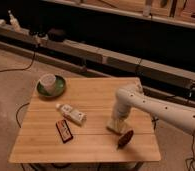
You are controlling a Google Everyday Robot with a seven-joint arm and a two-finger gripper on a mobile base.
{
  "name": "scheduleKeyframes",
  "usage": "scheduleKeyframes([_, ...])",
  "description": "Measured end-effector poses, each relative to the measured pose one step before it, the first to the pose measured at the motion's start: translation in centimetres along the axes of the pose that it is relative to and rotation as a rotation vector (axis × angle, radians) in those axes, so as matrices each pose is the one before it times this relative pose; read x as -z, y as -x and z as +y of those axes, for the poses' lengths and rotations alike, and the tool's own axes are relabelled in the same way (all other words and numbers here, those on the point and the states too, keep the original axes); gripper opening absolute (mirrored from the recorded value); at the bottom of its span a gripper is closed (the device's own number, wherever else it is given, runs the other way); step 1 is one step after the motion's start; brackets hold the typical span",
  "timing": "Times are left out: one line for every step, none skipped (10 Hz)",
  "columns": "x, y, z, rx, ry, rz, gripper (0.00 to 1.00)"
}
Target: Wipe the white sponge on the table
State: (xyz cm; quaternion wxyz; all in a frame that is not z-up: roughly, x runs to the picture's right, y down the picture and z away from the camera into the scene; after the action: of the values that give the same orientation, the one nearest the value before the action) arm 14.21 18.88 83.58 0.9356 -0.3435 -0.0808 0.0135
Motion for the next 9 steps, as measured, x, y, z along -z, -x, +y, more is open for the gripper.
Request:
scheduleKeyframes([0.063,-1.381,-0.739,-0.02991,-0.01029,0.00138,0.22])
scheduleKeyframes([-0.082,-1.092,-0.737,-0.02530,-0.00724,0.00193,0.22])
scheduleKeyframes([-0.021,-1.129,-0.812,-0.02801,-0.00611,0.00298,0.22])
scheduleKeyframes([0.237,-0.667,-0.679,-0.01791,-0.00941,0.00079,0.22])
scheduleKeyframes([0.368,-0.831,-0.982,-0.02181,-0.01421,0.00031,0.22])
scheduleKeyframes([0.445,-0.533,-1.019,-0.01457,-0.01504,-0.00171,0.22])
scheduleKeyframes([0.345,-0.177,-0.903,-0.00771,-0.01307,-0.00353,0.22])
scheduleKeyframes([0.424,0.038,-1.254,-0.00355,-0.01850,-0.00542,0.22])
scheduleKeyframes([0.346,0.219,-1.366,0.00353,-0.01861,-0.00211,0.22])
